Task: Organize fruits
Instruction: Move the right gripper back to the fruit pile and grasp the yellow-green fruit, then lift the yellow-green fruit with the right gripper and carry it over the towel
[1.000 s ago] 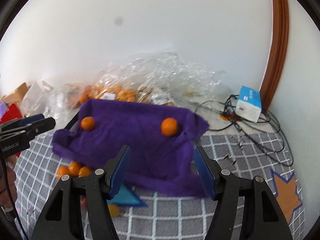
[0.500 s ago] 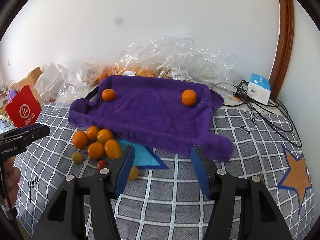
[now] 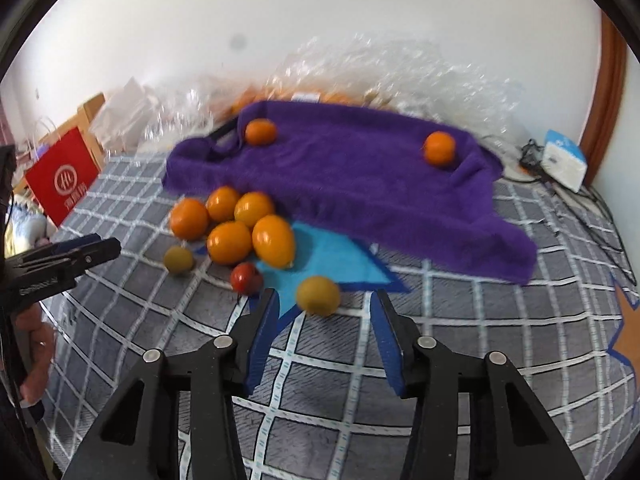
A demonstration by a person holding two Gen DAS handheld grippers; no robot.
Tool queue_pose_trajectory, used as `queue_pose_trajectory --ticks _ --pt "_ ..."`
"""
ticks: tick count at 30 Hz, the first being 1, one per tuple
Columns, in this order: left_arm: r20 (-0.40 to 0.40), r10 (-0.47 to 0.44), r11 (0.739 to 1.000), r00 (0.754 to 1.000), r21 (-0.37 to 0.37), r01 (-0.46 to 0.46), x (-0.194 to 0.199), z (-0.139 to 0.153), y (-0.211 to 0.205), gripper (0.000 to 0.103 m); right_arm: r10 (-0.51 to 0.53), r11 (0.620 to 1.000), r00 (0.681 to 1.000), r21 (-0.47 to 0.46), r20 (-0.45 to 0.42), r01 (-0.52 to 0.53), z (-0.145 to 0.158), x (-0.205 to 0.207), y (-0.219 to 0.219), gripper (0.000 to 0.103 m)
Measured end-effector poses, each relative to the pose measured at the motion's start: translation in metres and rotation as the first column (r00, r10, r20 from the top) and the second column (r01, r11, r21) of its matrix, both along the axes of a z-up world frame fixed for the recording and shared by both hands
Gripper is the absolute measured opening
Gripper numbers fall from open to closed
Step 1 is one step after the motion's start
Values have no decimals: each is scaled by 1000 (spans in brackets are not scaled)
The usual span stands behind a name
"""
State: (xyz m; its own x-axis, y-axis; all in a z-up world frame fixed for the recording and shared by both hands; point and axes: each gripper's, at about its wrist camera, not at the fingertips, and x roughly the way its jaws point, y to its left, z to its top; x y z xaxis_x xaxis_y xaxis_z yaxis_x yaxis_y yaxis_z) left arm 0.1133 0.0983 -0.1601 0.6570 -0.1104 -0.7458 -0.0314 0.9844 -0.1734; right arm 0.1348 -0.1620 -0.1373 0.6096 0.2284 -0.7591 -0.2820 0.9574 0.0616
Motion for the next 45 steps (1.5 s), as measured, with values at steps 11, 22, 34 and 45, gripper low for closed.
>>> queue_pose_trajectory --ticks 11,22,34,45 --pt "9 4 995 1000 -96 -3 -6 -13 12 47 -2 1000 1000 -31 -29 1 -25 19 13 35" --pt "17 7 993 1000 -118 -5 -10 -13 15 47 -20 1000 999 18 29 20 -12 11 -21 29" --pt "23 -111 994 994 -4 111 0 8 -50 45 -115 992 993 47 -13 115 -23 25 -67 29" --pt "-3 -51 998 999 -34 51 28 -13 -72 24 -161 982 986 97 -31 163 -25 23 -82 29"
